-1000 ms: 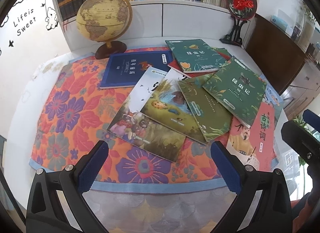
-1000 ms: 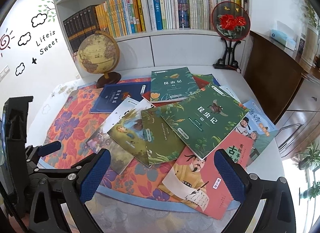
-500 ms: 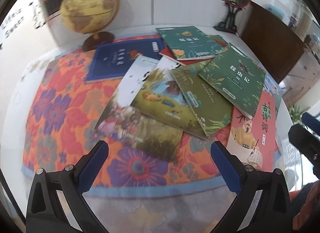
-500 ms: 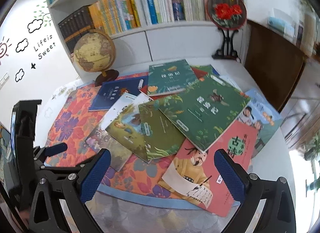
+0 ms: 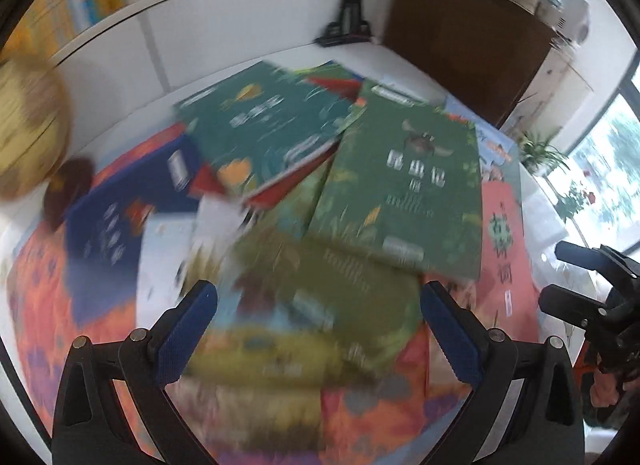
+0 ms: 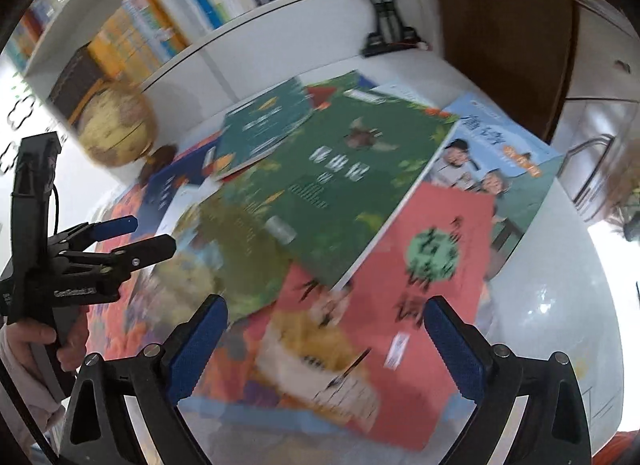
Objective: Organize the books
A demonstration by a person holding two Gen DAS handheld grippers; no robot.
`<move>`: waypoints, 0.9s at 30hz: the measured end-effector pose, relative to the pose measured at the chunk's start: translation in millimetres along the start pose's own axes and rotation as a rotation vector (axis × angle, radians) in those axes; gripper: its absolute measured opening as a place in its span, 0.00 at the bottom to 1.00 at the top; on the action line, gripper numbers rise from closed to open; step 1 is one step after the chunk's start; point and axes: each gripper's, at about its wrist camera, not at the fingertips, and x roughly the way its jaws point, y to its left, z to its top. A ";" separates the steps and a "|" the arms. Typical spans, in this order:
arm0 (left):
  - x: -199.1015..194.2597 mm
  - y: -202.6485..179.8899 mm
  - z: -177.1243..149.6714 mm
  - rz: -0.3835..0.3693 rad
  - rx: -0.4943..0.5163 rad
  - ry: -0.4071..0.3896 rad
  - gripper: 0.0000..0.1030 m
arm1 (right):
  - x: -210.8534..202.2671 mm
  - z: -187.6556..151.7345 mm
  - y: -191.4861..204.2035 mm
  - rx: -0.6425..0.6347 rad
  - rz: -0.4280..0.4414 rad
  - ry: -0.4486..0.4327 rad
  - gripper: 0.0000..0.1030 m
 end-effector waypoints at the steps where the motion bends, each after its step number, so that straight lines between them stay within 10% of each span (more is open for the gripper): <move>1: 4.5 -1.8 7.1 -0.018 0.010 -0.006 0.98 | 1.7 3.5 -3.1 0.015 0.001 0.001 0.95; 14: 93.0 -12.7 45.1 -0.010 0.116 0.111 0.95 | 55.1 39.2 -44.0 0.210 0.006 0.050 0.95; 27: 101.0 -71.6 38.5 -0.114 0.238 0.143 0.96 | 87.7 60.7 -39.1 0.221 0.065 0.104 1.00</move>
